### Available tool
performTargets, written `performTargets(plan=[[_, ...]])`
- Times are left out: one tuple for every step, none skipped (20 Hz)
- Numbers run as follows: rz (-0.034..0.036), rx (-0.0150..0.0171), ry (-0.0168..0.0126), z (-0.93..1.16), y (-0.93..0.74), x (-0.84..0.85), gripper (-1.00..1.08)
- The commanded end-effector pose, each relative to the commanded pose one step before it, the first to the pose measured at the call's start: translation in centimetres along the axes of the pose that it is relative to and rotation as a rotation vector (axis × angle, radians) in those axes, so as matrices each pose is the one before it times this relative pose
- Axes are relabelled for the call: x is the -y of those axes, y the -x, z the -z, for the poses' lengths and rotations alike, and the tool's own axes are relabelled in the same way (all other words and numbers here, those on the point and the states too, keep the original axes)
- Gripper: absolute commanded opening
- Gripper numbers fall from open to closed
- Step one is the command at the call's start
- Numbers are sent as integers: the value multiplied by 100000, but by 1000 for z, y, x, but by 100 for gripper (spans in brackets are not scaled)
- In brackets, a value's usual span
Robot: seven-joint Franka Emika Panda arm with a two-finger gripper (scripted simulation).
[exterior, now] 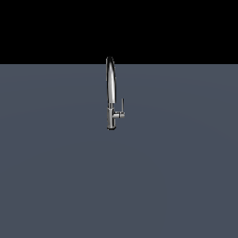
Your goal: Turn on the faucet by rotating a designated handle.
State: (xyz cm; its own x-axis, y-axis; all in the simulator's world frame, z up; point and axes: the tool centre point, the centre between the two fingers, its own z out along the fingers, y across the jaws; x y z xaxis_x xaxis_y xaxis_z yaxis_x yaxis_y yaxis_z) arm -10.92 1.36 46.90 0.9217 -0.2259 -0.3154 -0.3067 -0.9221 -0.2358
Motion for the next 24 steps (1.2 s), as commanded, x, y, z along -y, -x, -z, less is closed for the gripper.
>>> performTargets(plan=[[-3236,3486,-3079,-256,-1631,189,-100],[-1277,1395,-1226,-98,-644,78,-100],[-1279,1400,-1231,-98,-645,78,-100],[-1282,1405,-1236,-98,-647,78,-100],[-1284,1409,-1241,-98,-648,78,-100],[-1286,1414,-1246,-98,-650,78,-100],[-1289,1421,-1251,-98,-652,77,-100],[-1290,1424,-1255,-98,-652,78,-100],[-1294,1431,-1261,-98,-655,78,-100],[-1296,1436,-1266,-98,-656,78,-100],[-1300,1443,-1272,-98,-658,78,-100],[-1304,1449,-1277,-97,-660,77,-100],[-1307,1455,-1283,-98,-661,78,-100],[-1312,1463,-1289,-97,-664,77,-100],[-1316,1470,-1295,-97,-666,77,-100],[-1321,1477,-1302,-97,-668,77,-100],[-1327,1485,-1309,-97,-671,77,-100],[-1333,1493,-1316,-97,-673,77,-100],[-1339,1502,-1324,-97,-676,77,-100],[-1347,1511,-1332,-97,-679,77,-100],[-1354,1520,-1340,-97,-683,77,-100],[-1362,1529,-1348,-98,-685,78,-100],[-1371,1540,-1358,-97,-690,78,-100],[-1379,1549,-1366,-98,-693,79,-100]])
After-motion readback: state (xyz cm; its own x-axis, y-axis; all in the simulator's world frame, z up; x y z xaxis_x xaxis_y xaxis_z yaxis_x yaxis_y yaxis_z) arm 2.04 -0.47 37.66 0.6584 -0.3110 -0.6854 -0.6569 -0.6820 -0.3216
